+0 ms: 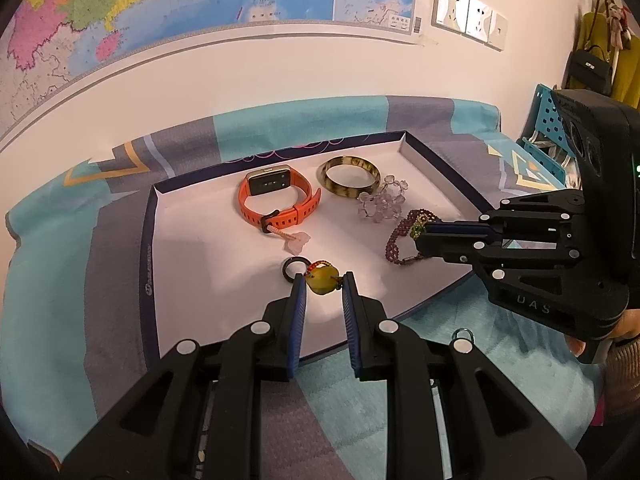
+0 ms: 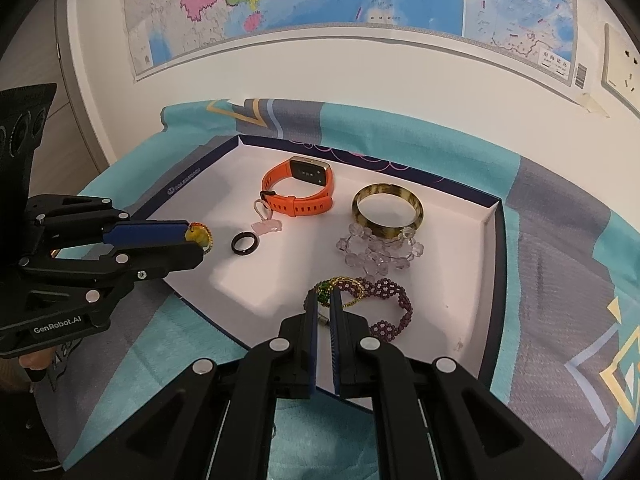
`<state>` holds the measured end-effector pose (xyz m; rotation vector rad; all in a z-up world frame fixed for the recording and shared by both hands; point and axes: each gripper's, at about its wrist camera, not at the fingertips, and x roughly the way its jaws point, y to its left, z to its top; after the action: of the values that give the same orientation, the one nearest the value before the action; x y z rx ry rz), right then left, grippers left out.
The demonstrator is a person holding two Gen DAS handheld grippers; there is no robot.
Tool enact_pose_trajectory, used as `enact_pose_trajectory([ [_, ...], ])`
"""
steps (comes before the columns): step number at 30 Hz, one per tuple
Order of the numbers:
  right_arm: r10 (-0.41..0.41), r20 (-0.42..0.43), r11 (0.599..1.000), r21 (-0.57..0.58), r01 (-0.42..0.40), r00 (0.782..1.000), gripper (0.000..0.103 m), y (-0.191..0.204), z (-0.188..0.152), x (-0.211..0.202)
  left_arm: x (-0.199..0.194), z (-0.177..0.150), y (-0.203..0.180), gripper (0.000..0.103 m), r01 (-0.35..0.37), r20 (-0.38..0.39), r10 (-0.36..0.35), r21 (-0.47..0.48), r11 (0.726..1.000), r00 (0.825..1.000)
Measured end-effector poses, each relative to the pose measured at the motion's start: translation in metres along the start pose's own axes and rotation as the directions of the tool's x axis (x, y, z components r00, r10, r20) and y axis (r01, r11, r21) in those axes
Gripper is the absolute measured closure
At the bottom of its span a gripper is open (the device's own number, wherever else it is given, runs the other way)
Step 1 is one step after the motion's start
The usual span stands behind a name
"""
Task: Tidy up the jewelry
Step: 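Open left gripper releasing yellow ring while right gripper releases gold ring in box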
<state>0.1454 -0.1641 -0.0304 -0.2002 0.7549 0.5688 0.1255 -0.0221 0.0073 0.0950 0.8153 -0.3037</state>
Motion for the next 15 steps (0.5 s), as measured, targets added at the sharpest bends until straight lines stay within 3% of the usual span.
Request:
enact_pose_trajectory([
  [15, -0.005, -0.028, 1.0, -0.003, 0.005, 1.0, 0.098, -0.001, 0.002, 0.011, 0.011, 0.002, 0.001, 0.084, -0.005, -0.023, 0.005, -0.01, 1.0, 1.0],
])
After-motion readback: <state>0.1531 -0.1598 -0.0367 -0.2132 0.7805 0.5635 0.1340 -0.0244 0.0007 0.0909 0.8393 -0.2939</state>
